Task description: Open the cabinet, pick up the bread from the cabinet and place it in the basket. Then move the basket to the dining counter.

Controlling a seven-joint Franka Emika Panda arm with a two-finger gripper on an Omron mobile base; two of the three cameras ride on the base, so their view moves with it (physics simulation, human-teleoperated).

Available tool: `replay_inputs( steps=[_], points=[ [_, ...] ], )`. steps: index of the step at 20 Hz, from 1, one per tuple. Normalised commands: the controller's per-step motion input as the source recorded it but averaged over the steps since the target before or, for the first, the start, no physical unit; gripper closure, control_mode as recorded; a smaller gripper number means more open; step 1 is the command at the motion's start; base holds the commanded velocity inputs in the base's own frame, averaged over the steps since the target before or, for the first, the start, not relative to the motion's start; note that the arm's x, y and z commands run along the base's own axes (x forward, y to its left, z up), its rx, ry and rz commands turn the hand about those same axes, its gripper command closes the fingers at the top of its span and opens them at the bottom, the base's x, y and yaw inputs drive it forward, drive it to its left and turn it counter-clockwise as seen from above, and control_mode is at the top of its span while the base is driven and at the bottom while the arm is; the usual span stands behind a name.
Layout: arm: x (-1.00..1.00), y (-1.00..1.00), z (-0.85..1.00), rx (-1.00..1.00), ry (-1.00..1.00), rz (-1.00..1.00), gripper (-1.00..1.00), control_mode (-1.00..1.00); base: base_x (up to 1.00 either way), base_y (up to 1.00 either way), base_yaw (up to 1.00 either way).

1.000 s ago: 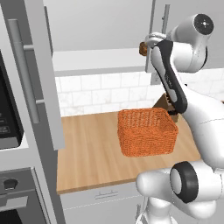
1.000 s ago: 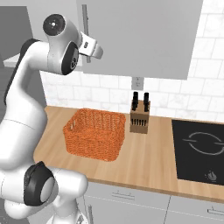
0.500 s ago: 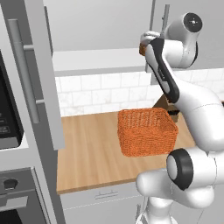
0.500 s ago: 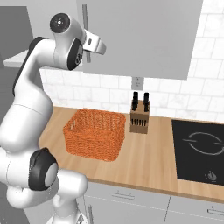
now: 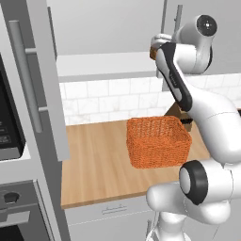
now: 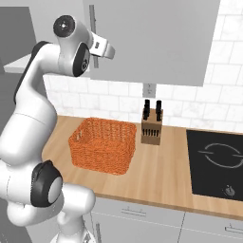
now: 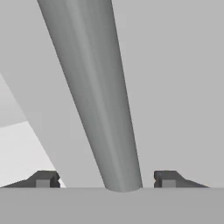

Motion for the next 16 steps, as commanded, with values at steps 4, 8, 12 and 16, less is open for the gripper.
replay_inputs(
  steps=[4, 8, 12, 16],
  points=[
    [0.44, -0.09, 0.00, 0.00, -0.01, 0.00, 1.00, -1.00, 0.00, 0.00, 0.00],
    [0.36, -0.06, 0.00, 0.00, -0.01, 0.00, 1.00, -1.00, 0.00, 0.00, 0.00],
    [0.05, -0.24, 0.18, 0.00, -0.01, 0.00, 1.00, -1.00, 0.00, 0.00, 0.00],
    [-0.55, -0.49, 0.26, 0.00, -0.01, 0.00, 1.00, -1.00, 0.00, 0.00, 0.00]
  ],
)
